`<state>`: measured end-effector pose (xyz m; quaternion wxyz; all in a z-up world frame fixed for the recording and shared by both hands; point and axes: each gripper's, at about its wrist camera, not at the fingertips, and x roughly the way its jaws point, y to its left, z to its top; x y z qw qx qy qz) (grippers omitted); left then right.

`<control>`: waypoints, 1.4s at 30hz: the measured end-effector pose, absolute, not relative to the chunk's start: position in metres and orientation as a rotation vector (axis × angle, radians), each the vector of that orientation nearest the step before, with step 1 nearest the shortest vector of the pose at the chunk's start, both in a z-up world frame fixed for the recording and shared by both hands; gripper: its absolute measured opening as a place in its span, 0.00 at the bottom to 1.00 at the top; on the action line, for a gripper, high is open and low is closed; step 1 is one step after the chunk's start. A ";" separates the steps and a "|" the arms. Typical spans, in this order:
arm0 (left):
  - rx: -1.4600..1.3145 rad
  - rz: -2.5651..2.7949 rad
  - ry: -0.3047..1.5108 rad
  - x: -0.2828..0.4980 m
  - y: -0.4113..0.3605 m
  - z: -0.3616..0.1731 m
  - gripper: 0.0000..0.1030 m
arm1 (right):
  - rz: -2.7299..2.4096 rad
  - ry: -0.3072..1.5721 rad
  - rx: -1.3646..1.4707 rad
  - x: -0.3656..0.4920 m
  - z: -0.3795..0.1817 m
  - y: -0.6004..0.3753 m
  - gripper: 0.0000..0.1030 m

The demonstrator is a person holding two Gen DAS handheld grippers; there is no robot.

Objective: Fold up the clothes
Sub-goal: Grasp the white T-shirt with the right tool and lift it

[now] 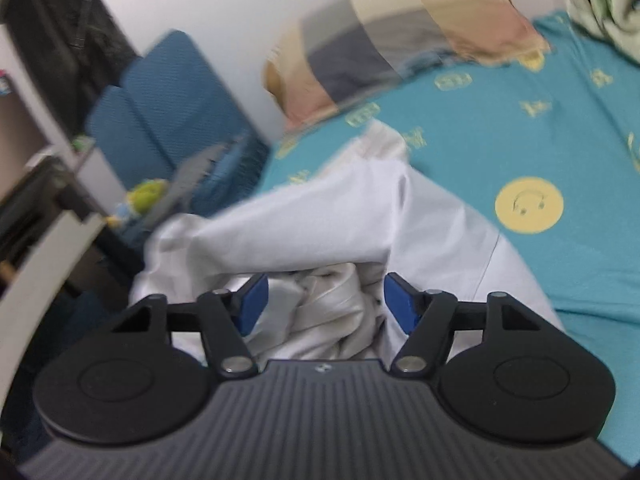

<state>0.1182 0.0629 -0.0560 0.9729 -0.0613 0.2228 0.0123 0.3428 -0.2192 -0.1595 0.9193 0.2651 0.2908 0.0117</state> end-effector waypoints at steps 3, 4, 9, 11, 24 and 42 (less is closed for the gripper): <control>-0.137 0.022 0.494 0.134 0.071 -0.075 1.00 | -0.009 0.654 0.513 0.361 -0.177 -0.215 0.10; -0.139 0.021 0.503 0.139 0.074 -0.080 1.00 | -0.012 0.649 0.516 0.360 -0.179 -0.214 0.09; -0.179 0.036 0.512 0.147 0.086 -0.088 1.00 | 0.052 0.593 0.487 0.326 -0.157 -0.216 0.04; -0.197 0.038 0.493 0.144 0.089 -0.084 1.00 | 0.090 0.571 0.457 0.303 -0.138 -0.217 0.04; -0.190 -0.034 0.410 0.099 0.071 -0.047 1.00 | 0.311 0.592 0.292 0.101 -0.056 -0.227 0.04; 0.040 -0.217 0.462 0.067 -0.008 -0.040 0.95 | 0.220 0.762 0.517 0.032 -0.105 -0.254 0.31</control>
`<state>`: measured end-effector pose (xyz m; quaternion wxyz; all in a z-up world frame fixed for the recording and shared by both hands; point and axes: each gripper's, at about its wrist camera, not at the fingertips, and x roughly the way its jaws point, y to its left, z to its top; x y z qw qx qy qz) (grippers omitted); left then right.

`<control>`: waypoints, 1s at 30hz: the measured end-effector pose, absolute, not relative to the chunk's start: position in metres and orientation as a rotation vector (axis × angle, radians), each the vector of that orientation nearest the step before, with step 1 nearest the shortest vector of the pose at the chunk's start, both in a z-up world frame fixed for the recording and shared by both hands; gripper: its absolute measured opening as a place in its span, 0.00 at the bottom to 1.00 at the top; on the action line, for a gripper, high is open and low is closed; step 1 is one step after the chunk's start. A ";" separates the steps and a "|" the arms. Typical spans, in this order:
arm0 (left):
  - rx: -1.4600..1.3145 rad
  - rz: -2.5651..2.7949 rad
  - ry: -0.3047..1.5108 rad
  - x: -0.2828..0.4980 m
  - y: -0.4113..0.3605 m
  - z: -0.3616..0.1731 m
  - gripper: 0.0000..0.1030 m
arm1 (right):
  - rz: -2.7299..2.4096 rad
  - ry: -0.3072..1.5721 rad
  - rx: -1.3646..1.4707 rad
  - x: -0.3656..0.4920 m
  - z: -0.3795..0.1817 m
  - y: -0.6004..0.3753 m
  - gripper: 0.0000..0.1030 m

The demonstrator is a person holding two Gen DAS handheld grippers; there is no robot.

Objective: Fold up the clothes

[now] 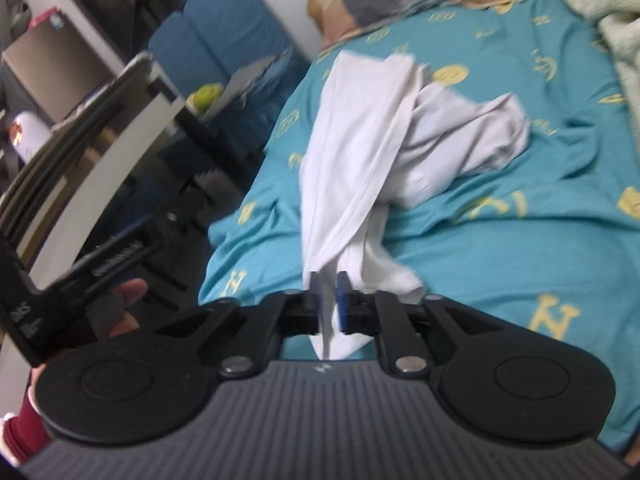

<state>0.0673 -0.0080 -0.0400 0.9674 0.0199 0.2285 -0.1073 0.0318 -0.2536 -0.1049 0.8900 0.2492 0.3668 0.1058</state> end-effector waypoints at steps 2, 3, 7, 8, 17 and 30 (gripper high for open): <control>0.087 -0.250 0.466 0.078 -0.028 -0.041 0.95 | 0.207 0.723 0.543 0.029 -0.101 -0.264 0.66; 0.111 -0.266 0.469 0.084 -0.038 -0.041 0.95 | 0.194 0.697 0.560 0.028 -0.099 -0.269 0.76; 0.229 -0.323 0.495 0.127 -0.095 -0.050 0.92 | 0.102 0.625 0.526 0.029 -0.093 -0.287 0.75; 0.252 -0.331 0.501 0.140 -0.109 -0.053 0.92 | 0.079 0.607 0.526 0.031 -0.093 -0.293 0.75; 0.380 -0.331 0.617 0.283 -0.224 -0.109 0.76 | -0.092 0.591 0.621 0.062 -0.122 -0.350 0.75; 0.228 -0.328 0.578 0.290 -0.185 -0.074 0.04 | -0.097 0.573 0.577 0.101 -0.150 -0.355 0.75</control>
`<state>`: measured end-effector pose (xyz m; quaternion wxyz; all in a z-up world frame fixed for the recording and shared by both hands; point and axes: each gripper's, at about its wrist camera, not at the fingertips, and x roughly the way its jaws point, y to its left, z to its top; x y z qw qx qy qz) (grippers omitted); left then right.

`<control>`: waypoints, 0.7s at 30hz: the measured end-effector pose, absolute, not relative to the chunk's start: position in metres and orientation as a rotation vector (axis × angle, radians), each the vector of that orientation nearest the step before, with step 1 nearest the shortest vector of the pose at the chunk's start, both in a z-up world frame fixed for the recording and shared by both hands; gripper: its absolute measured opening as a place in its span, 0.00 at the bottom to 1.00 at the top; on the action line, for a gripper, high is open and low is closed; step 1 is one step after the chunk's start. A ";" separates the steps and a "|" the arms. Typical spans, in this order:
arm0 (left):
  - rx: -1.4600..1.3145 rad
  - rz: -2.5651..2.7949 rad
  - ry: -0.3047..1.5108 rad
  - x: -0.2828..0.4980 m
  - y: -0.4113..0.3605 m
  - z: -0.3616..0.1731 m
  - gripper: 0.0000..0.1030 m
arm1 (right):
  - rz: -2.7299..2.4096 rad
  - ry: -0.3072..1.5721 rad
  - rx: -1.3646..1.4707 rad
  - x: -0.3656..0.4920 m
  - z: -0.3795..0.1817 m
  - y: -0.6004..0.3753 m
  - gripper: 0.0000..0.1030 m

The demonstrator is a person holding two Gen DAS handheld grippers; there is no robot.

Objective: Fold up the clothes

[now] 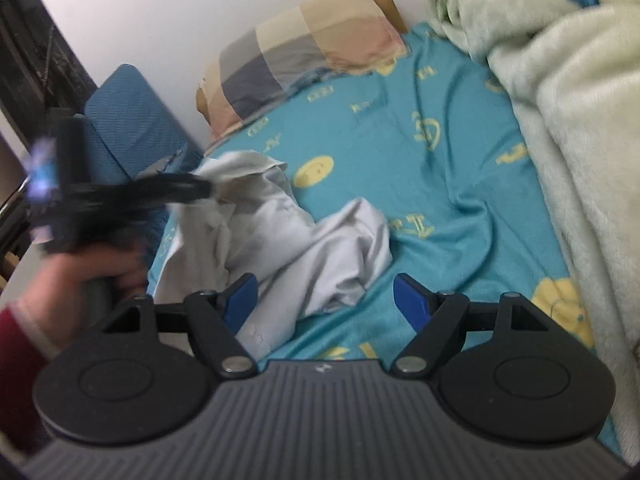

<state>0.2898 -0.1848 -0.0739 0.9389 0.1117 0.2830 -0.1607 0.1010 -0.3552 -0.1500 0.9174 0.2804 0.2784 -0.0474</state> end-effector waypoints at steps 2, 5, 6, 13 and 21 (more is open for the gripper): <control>0.171 -0.358 0.516 0.259 -0.159 -0.041 0.04 | -0.096 0.537 0.555 0.095 -0.145 -0.352 0.75; 0.073 -0.395 0.445 0.208 -0.114 0.007 0.04 | -0.091 0.497 0.537 0.087 -0.136 -0.351 0.75; 0.038 -0.400 0.426 0.189 -0.097 0.020 0.04 | -0.083 0.485 0.534 0.083 -0.132 -0.350 0.75; -0.230 -0.279 0.425 0.075 0.046 0.050 0.04 | -0.044 0.438 0.539 0.058 -0.109 -0.341 0.75; -0.406 0.093 0.909 0.072 0.169 -0.037 0.04 | -0.010 0.612 0.470 0.059 -0.120 -0.312 0.74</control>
